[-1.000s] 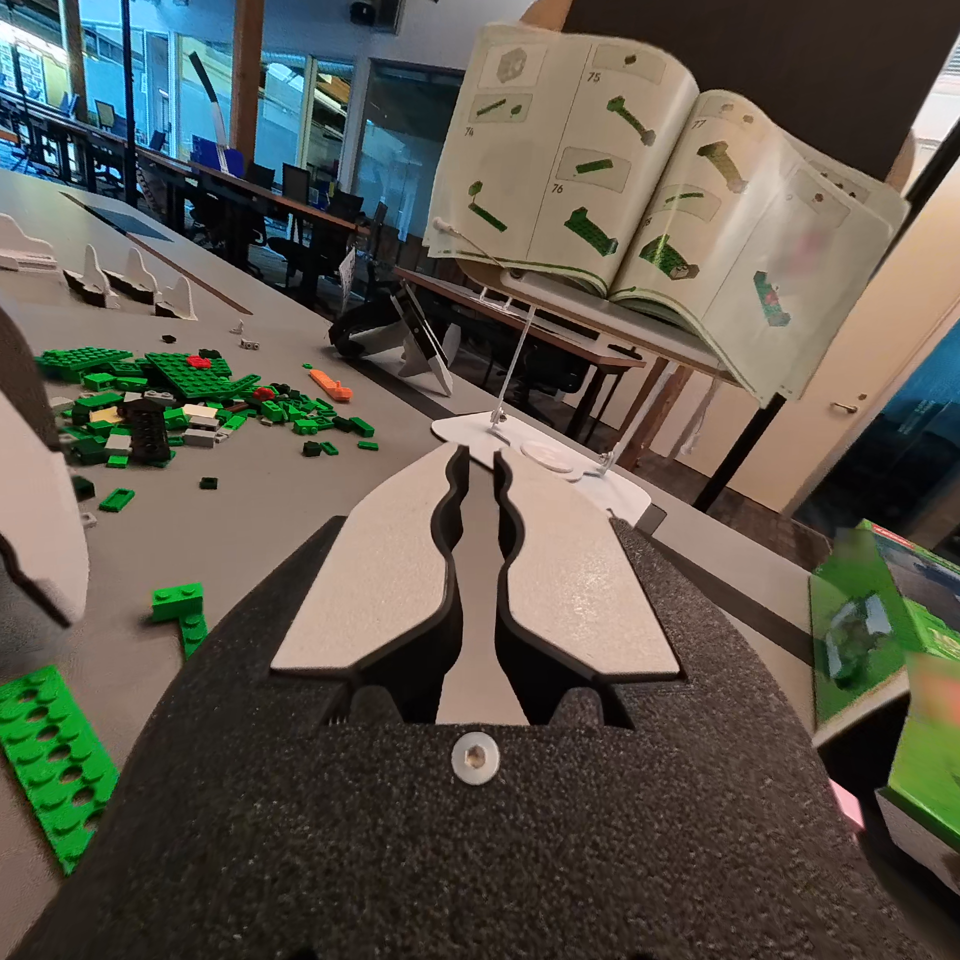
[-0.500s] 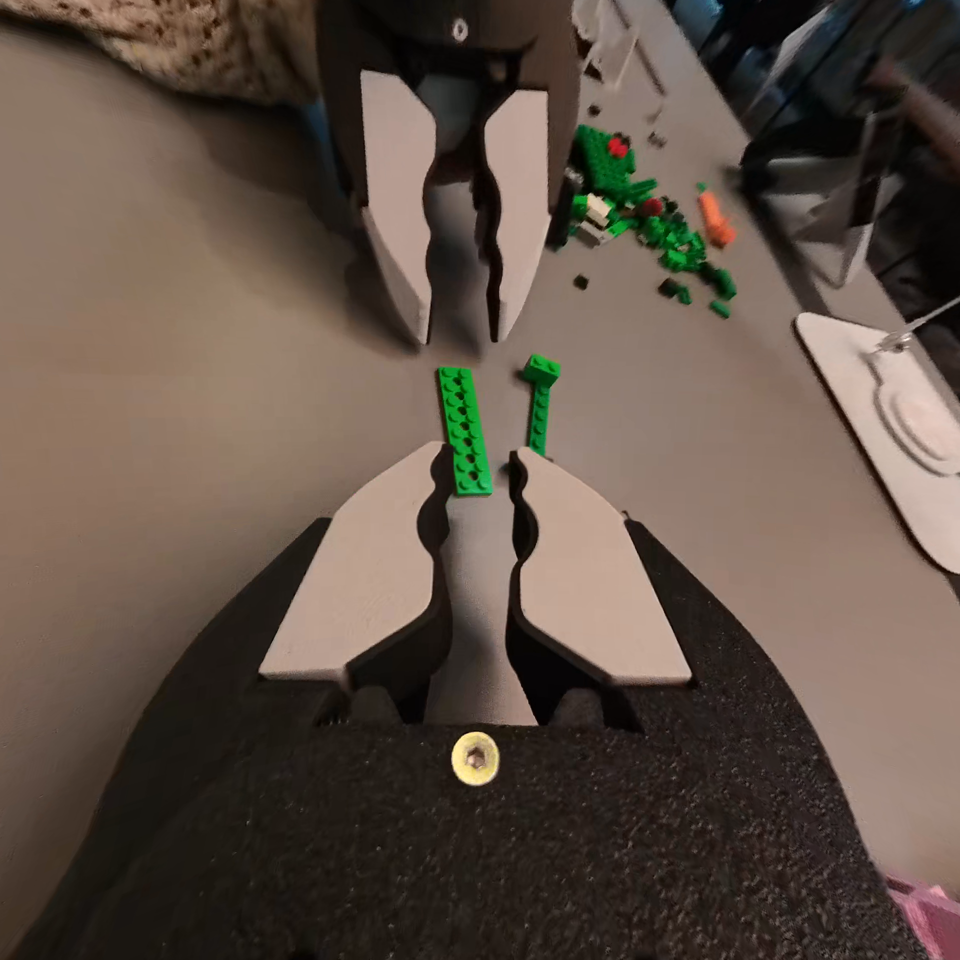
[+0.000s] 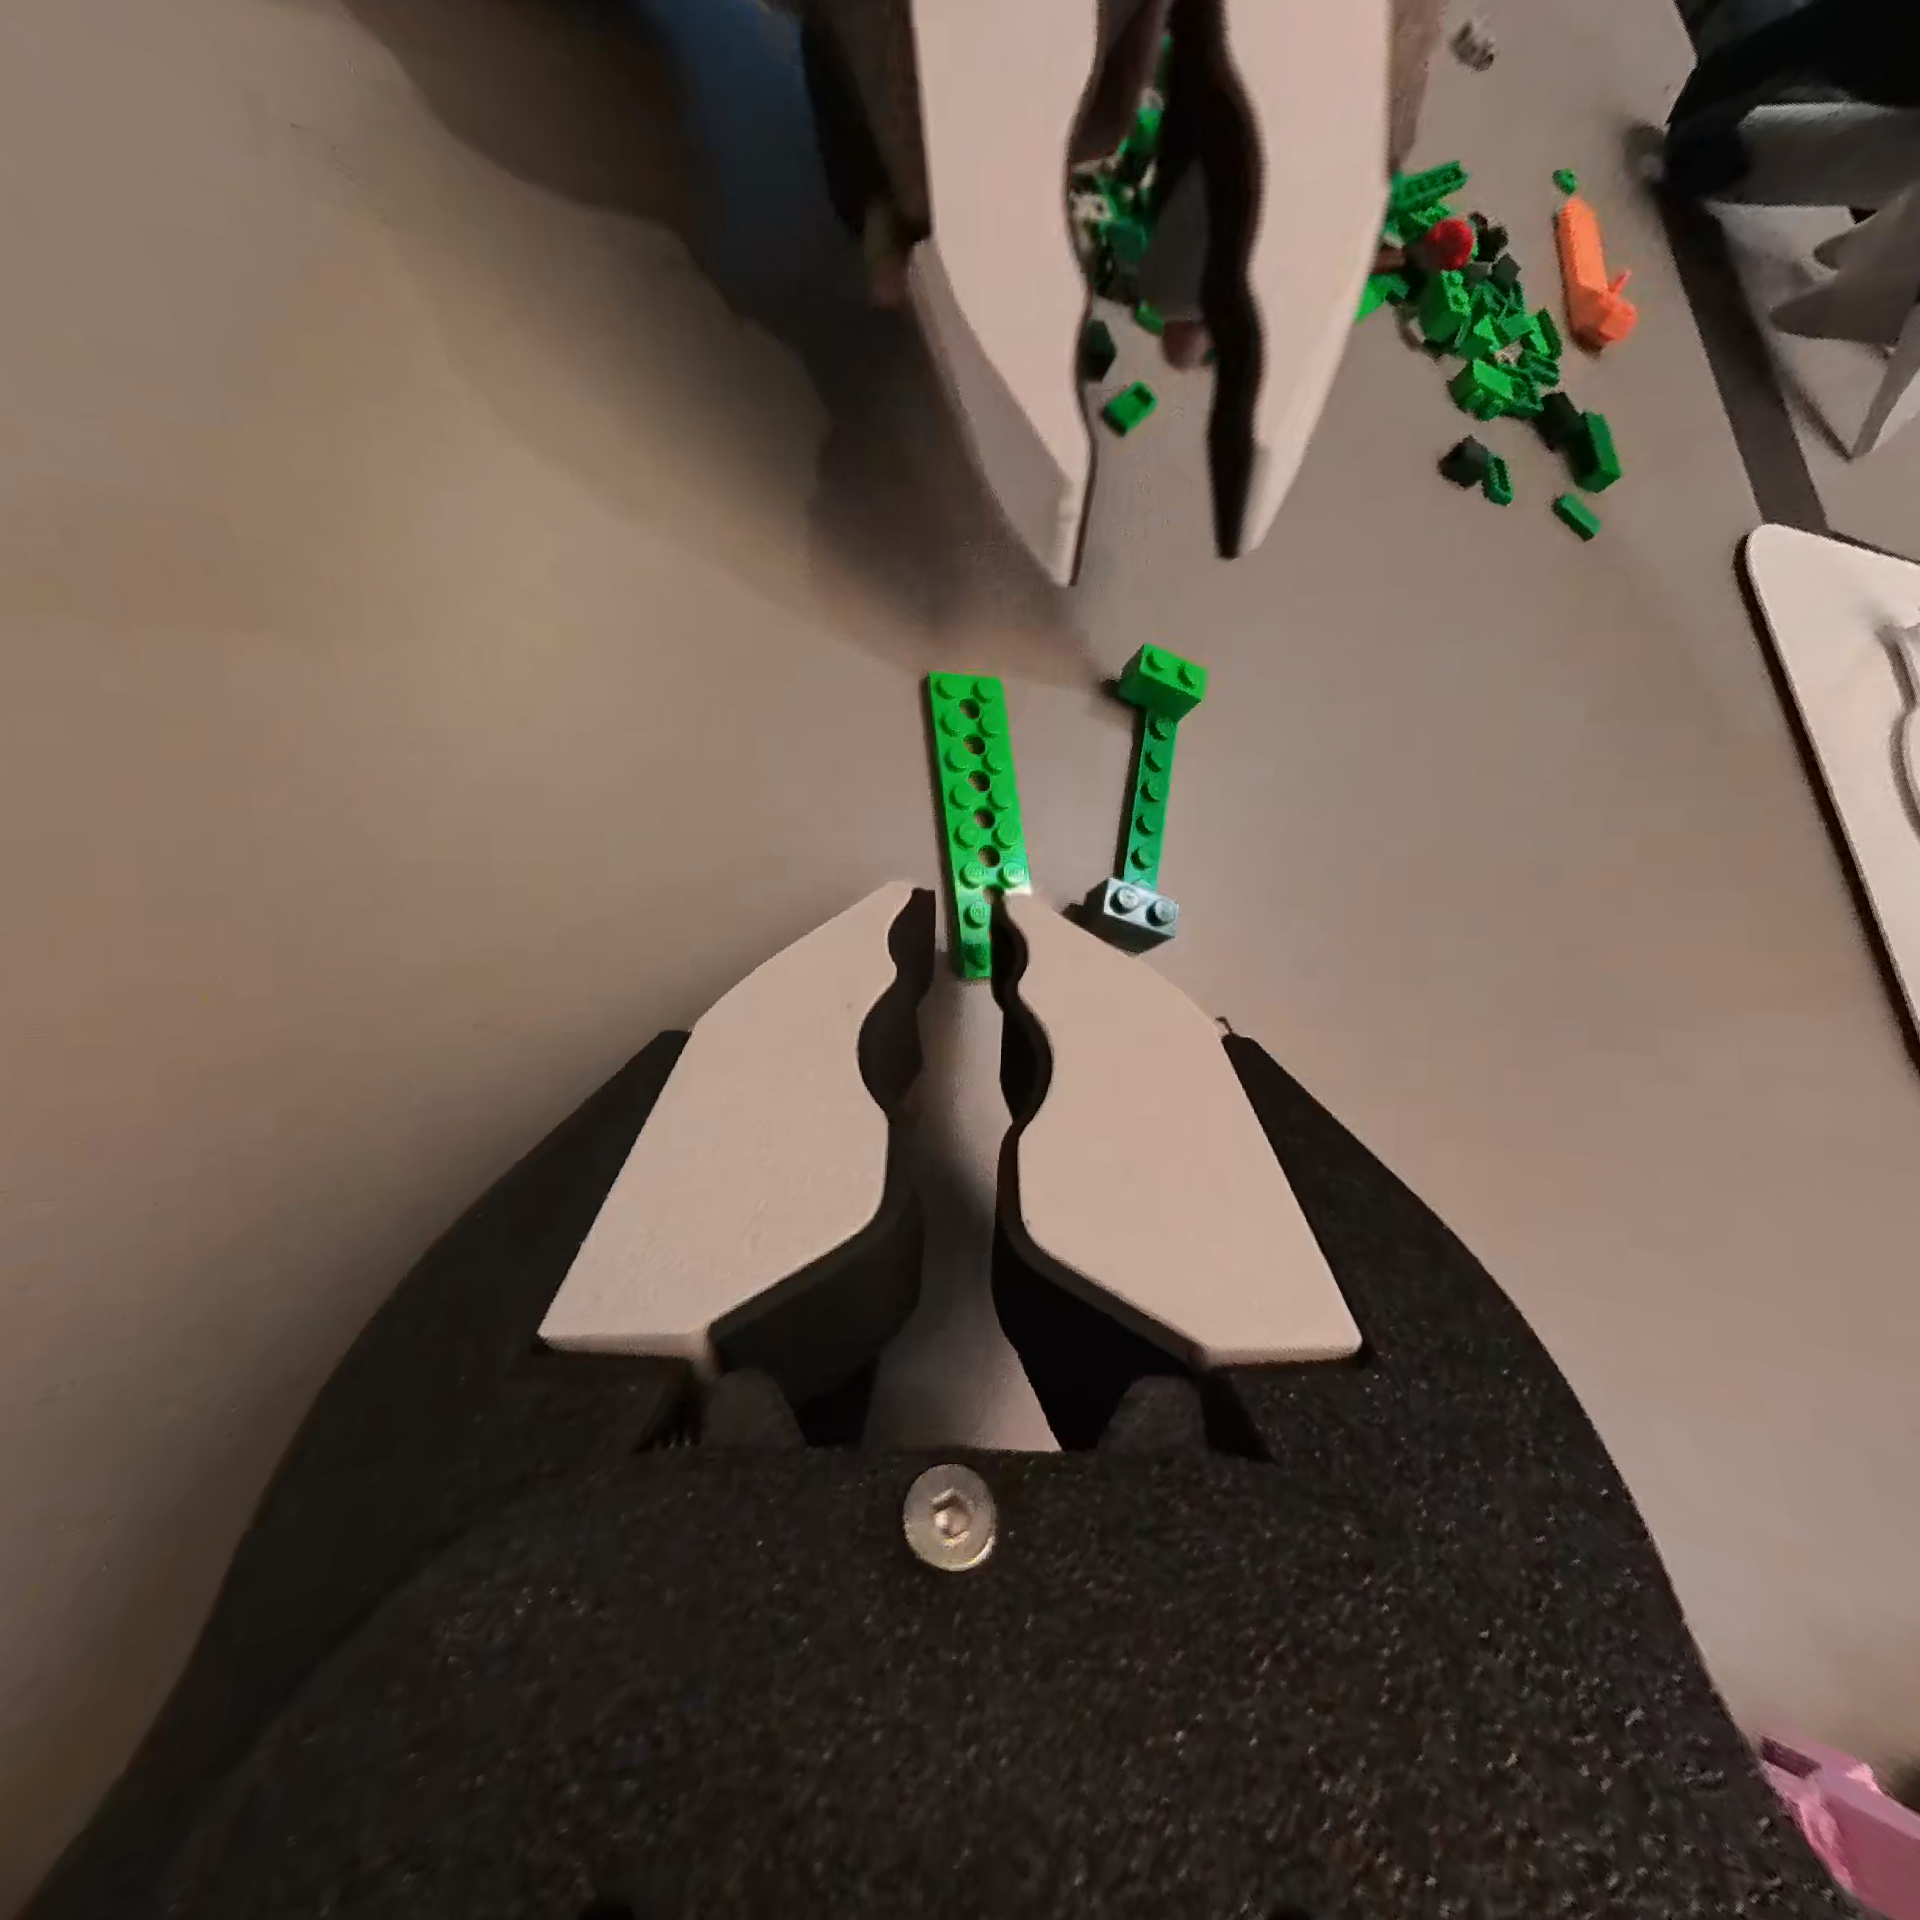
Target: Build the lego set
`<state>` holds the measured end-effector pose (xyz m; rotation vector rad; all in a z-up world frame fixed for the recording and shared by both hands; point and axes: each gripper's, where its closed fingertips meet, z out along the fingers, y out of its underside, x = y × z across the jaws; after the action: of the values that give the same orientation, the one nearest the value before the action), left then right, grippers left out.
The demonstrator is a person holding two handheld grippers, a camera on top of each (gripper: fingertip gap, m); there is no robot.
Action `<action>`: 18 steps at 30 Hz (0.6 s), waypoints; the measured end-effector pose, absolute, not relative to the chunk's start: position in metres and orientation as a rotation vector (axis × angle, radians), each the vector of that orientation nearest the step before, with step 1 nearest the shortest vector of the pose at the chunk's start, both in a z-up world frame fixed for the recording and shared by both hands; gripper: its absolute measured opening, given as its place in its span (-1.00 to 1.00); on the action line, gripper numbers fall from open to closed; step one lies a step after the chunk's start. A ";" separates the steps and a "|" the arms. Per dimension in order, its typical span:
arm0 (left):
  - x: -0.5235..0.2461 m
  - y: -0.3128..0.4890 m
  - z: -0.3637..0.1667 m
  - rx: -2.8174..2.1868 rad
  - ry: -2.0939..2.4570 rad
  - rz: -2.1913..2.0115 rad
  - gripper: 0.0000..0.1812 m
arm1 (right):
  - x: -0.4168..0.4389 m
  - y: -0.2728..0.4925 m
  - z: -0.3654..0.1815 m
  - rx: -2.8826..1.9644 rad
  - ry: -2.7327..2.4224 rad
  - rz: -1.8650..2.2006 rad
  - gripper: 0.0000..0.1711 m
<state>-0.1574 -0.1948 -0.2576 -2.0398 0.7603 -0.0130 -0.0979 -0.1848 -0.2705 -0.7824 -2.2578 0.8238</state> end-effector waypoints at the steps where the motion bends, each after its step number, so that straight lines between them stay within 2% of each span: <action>1: -0.159 -0.192 -0.256 -2.035 0.769 -0.022 -0.65 | -0.098 -0.185 -0.271 -0.781 -2.261 0.815 -0.89; 7: -0.161 -0.184 -0.268 -2.114 0.850 -0.211 -0.62 | -0.100 -0.186 -0.271 -0.824 -2.259 0.827 -0.95; 18: -0.159 -0.181 -0.282 -2.169 0.916 -0.265 -0.84 | -0.102 -0.178 -0.273 -0.884 -2.248 0.765 -0.93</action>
<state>-0.1590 -0.1814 -0.2824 -2.1694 0.9159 -0.2647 -0.1022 -0.1776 -0.2728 -0.8837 -2.2477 0.7646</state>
